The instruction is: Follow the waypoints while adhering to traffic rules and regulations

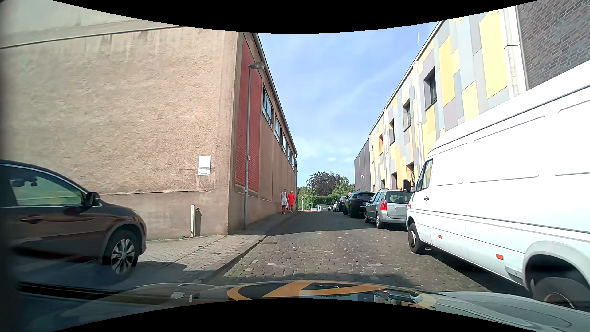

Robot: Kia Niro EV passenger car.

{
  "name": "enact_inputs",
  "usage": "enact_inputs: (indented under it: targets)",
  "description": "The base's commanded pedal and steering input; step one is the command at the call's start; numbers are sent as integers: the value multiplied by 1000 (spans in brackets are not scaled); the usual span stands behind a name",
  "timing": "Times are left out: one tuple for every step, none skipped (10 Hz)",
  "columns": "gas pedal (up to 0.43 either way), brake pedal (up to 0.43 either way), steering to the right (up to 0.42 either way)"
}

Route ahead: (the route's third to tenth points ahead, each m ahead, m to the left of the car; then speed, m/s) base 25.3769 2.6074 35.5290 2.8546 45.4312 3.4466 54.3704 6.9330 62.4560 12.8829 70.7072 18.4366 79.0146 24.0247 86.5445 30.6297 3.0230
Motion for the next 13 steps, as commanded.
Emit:
enact_inputs:
  targets:
    - [169, 0, 18]
    - [177, 0, 19]
    - [177, 0, 18]
    - [177, 0, 14]
    - [177, 0, 9]
    - [177, 0, 9]
    - [177, 0, 9]
    - [189, 0, 9]
    - [189, 0, 8]
    - [189, 0, 8]
    - [189, 0, 11]
    - [189, 0, 10]
    - [189, 0, 10]
